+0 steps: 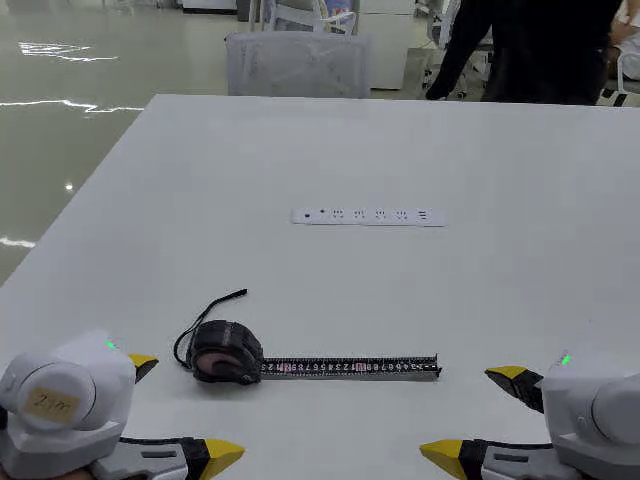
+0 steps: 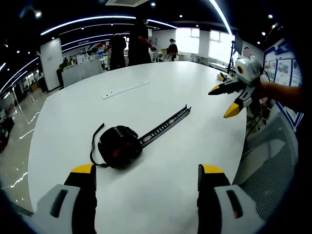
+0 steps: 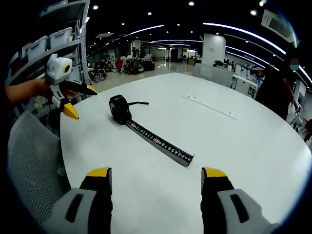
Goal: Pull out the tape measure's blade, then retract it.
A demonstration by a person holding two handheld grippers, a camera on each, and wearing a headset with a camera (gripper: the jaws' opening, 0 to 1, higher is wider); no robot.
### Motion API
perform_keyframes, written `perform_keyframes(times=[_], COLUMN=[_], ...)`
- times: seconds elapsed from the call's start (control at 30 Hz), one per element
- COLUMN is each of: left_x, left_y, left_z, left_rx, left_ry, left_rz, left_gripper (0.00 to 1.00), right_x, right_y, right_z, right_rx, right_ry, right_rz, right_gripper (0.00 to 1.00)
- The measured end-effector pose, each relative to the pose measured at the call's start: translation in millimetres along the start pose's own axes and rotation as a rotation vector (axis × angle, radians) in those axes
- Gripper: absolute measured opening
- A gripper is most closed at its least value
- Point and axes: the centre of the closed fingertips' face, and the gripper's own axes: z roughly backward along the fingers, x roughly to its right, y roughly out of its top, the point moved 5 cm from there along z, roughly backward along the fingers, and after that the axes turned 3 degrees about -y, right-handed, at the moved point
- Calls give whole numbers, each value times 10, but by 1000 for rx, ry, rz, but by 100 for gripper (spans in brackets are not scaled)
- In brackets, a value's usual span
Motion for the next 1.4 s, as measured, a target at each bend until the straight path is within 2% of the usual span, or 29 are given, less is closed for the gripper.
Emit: perform_keyframes(times=[0.03, 0.13, 0.3, 0.4, 0.47, 0.67, 0.73, 0.87, 0.93, 1.0, 1.03, 1.17, 1.3, 1.4], left_x=[-36, 65, 68, 116, 102, 117, 135, 92, 112, 83, 116, 119, 97, 102], left_y=[-30, 21, -3, 40, 28, 41, 53, 50, 70, 41, 72, 104, 123, 128], left_z=[-15, 6, -17, -8, -24, -24, -17, 5, 18, 14, 28, 31, 21, 3], left_rx=[5, 17, 34, 43, 53, 66, 69, 93, 98, 97, 98, 113, 126, 131], left_ry=[3, 10, 26, 41, 45, 64, 73, 102, 107, 116, 123, 147, 182, 191], left_rz=[2, 13, 30, 40, 55, 72, 82, 120, 124, 125, 126, 145, 169, 193], left_gripper=[85, 87, 90, 93, 94, 99, 99, 99, 99, 99, 99, 99, 99, 99], right_x=[-9, -19, -37, -30, -37, -91, -94, -121, -121, -124, -130, -151, -169, -167], right_y=[17, 48, 90, 110, 118, 103, 105, 131, 127, 135, 141, 154, 129, 90], right_z=[7, 6, 20, 35, 44, 39, 37, 53, 46, 49, 48, 56, 47, 27], right_rx=[8, 22, 35, 46, 51, 41, 44, 50, 49, 55, 59, 63, 52, 43], right_ry=[-12, -36, -54, -75, -84, -93, -102, -106, -111, -119, -119, -137, -133, -132], right_rz=[-8, -31, -54, -72, -82, -93, -95, -98, -96, -107, -114, -110, -117, -111], right_gripper=[77, 80, 83, 85, 86, 90, 91, 91, 92, 92, 93, 93, 93, 93])
